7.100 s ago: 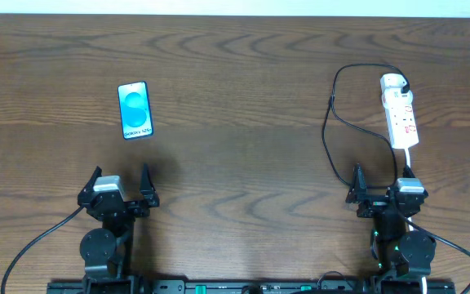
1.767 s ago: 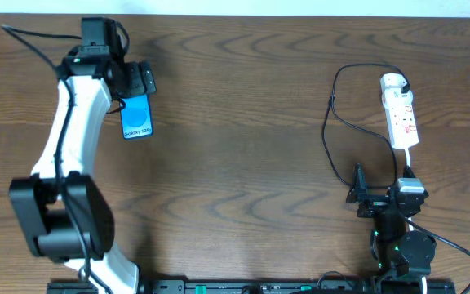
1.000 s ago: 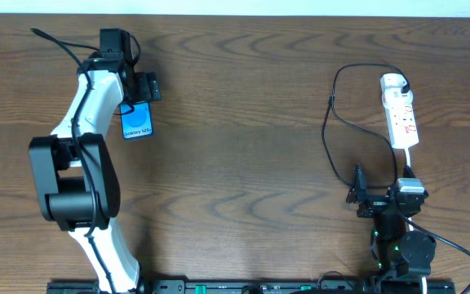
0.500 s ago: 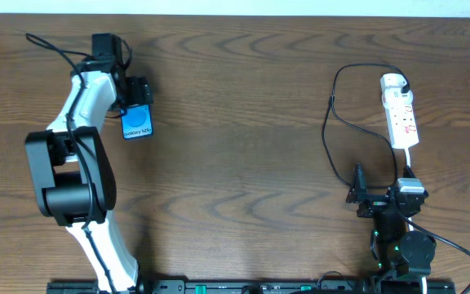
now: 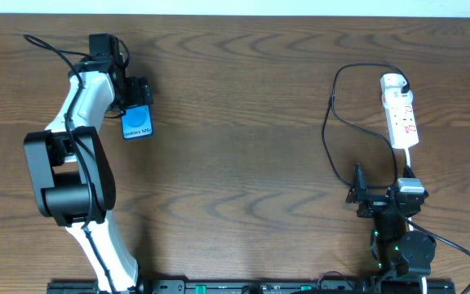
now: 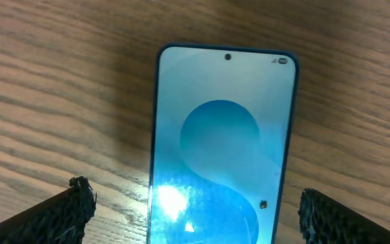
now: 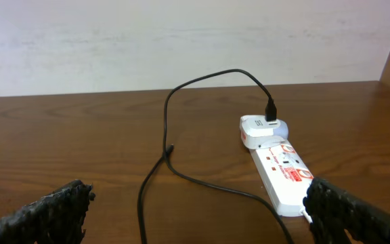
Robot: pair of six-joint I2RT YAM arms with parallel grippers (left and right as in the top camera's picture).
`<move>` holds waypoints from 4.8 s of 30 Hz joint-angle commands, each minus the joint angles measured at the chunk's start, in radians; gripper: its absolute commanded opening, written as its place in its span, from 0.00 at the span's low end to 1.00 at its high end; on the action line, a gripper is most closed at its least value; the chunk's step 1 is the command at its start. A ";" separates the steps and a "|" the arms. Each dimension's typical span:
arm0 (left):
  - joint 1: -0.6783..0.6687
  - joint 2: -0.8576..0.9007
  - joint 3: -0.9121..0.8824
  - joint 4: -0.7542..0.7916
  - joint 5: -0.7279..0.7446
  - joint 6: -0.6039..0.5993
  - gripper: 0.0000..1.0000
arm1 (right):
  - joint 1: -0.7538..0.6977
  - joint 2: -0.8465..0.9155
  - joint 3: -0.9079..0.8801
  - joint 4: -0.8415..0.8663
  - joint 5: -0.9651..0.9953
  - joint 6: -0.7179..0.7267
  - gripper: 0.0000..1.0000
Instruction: Plug charger to phone and switch on socket
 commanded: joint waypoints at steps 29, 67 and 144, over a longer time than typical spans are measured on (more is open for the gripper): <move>-0.009 0.097 -0.068 0.155 0.056 0.042 0.98 | 0.001 -0.005 -0.002 -0.005 0.008 0.003 0.99; -0.009 0.101 -0.063 0.082 0.057 0.023 0.69 | 0.001 -0.005 -0.002 -0.005 0.008 0.003 0.99; -0.245 -0.121 -0.059 -0.203 0.924 -0.547 0.69 | 0.001 -0.005 -0.002 -0.005 0.008 0.003 0.99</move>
